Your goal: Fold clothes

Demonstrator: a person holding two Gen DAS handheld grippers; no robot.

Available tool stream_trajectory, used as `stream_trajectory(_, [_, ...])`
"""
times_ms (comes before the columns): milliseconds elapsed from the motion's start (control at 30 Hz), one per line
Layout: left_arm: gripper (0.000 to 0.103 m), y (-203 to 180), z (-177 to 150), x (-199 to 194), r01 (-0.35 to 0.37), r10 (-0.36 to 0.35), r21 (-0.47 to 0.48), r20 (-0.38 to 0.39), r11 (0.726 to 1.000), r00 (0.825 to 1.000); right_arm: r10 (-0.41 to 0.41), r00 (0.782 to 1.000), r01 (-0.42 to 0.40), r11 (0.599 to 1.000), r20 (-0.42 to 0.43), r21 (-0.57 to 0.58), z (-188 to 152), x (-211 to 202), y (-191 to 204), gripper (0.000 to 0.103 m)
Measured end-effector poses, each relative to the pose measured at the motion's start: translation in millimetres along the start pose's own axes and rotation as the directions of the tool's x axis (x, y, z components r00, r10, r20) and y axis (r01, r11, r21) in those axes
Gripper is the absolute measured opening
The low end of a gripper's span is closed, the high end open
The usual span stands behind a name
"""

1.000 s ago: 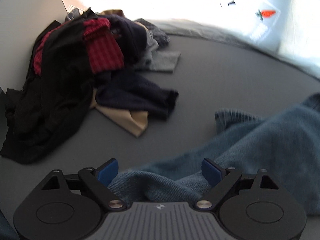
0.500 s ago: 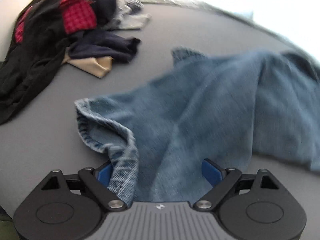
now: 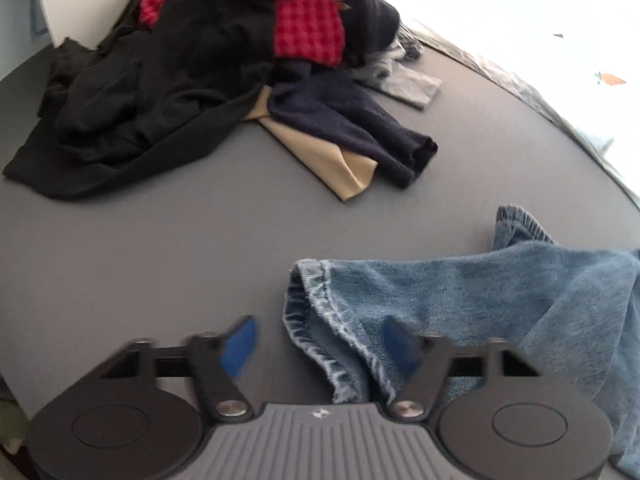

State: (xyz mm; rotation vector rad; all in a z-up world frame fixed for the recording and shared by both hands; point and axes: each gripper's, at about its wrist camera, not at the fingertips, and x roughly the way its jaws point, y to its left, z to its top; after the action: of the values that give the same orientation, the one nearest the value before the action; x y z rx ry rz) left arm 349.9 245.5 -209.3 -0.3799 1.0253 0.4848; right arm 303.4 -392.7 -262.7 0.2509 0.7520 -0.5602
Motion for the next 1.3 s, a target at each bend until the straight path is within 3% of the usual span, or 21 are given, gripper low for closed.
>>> stream_trajectory(67, [0.029,-4.3,0.6,3.6,-0.028,0.028,0.044,0.008,0.999,1.000,-0.001,1.000,0.001,1.000,0.001,0.001,-0.1,-0.2,0.0,0.103])
stream_trajectory(133, [0.012,-6.2,1.5,2.7,-0.036,0.033,0.070,0.035,0.997,0.999,-0.002,1.000,0.002,1.000,0.000,0.002,-0.1,-0.4,0.1,0.103])
stream_trajectory(200, [0.004,-3.5,5.3,0.4,-0.045,0.041,0.064,0.061,0.997,0.997,-0.004,1.000,0.004,1.000,-0.002,0.004,0.0,-0.6,0.2,0.103])
stream_trajectory(333, [0.004,1.8,22.2,-5.4,-0.143,0.128,0.084,0.168,0.986,0.978,-0.015,1.000,0.015,1.000,-0.003,0.015,0.4,-0.7,1.8,0.103])
stream_trajectory(500, [0.005,0.7,57.4,0.8,-0.211,0.171,0.145,0.252,0.967,0.953,-0.031,0.999,0.032,0.999,-0.016,0.035,0.7,-1.4,3.0,0.103])
stream_trajectory(600, [0.015,-4.9,68.3,17.3,-0.298,0.258,0.144,0.242,0.944,0.935,-0.016,0.998,0.018,0.999,-0.056,0.034,7.7,-0.2,-0.1,0.103])
stream_trajectory(667, [0.015,-8.0,65.9,14.6,-0.334,0.297,0.124,0.243,0.935,0.923,0.001,0.995,0.003,0.999,-0.097,0.036,14.3,0.3,-3.0,0.103])
stream_trajectory(700, [0.021,-7.8,63.7,10.9,-0.333,0.300,0.108,0.246,0.937,0.922,0.000,0.995,0.005,0.999,-0.099,0.053,17.2,-1.4,-6.1,0.103])
stream_trajectory(800, [0.053,1.3,42.7,-15.5,-0.222,0.221,-0.022,0.242,0.975,0.945,-0.107,0.994,0.108,0.989,-0.010,0.104,21.4,-15.3,-15.0,0.103])
stream_trajectory(833, [0.058,1.9,32.0,-23.8,-0.184,0.193,-0.060,0.242,0.981,0.951,-0.098,0.995,0.098,0.988,-0.006,0.116,23.4,-15.8,-19.0,0.103])
stream_trajectory(900, [0.063,-5.0,9.5,-34.5,-0.131,0.141,-0.059,0.237,0.990,0.961,-0.059,0.998,0.060,0.984,-0.012,0.166,27.2,-13.1,-28.4,0.094])
stream_trajectory(1000, [0.075,-20.8,-20.3,-38.0,-0.147,0.147,-0.013,0.215,0.989,0.966,0.035,0.999,-0.021,0.955,-0.040,0.297,31.7,-1.7,-45.1,0.082])
stream_trajectory(1100, [0.076,-31.7,-40.5,-23.1,-0.190,0.189,-0.007,0.163,0.982,0.968,0.077,0.996,-0.056,0.922,-0.040,0.384,32.3,4.3,-48.0,0.072])
stream_trajectory(1133, [0.076,-32.4,-45.5,-19.2,-0.202,0.202,-0.016,0.152,0.979,0.968,0.102,0.994,-0.078,0.918,-0.040,0.390,34.0,5.6,-47.9,0.065])
stream_trajectory(1167, [0.077,-32.1,-49.8,-16.3,-0.214,0.216,-0.029,0.145,0.976,0.965,0.127,0.991,-0.101,0.913,-0.039,0.396,35.8,7.0,-47.7,0.042])
stream_trajectory(1233, [0.089,-32.1,-56.8,-11.3,-0.245,0.250,-0.054,0.134,0.968,0.959,0.176,0.984,-0.146,0.901,-0.037,0.408,39.2,9.7,-47.3,0.036])
stream_trajectory(1300, [0.091,-35.2,-54.5,-9.5,-0.283,0.289,-0.058,0.122,0.957,0.950,0.206,0.978,-0.174,0.891,-0.033,0.420,41.3,10.6,-51.8,0.023])
